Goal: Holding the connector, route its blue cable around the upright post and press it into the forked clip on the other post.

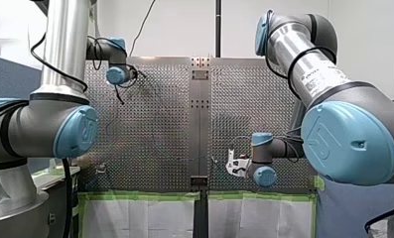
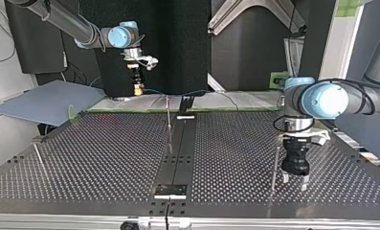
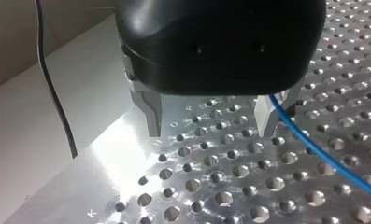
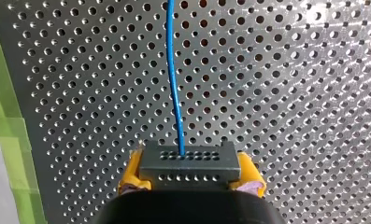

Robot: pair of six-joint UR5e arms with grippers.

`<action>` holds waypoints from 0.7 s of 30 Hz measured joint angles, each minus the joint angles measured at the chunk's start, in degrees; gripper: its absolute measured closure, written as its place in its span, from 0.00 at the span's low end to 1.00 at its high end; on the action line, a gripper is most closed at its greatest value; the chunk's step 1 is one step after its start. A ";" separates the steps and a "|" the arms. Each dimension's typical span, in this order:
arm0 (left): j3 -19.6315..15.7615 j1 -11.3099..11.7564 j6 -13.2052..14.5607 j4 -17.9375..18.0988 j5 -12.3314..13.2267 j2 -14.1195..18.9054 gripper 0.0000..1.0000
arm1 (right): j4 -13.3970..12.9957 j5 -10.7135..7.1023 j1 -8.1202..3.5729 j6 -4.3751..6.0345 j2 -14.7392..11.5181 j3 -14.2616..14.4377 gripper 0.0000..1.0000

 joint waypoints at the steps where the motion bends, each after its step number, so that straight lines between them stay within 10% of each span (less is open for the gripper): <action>1: -0.11 -0.02 -0.01 0.10 -0.03 -0.01 0.00 | 0.03 0.00 0.01 0.00 0.00 -0.01 1.00; 21: -3.59 0.19 -4.85 -5.26 3.17 0.03 0.00 | 0.00 0.00 -0.04 -0.13 0.00 0.01 1.00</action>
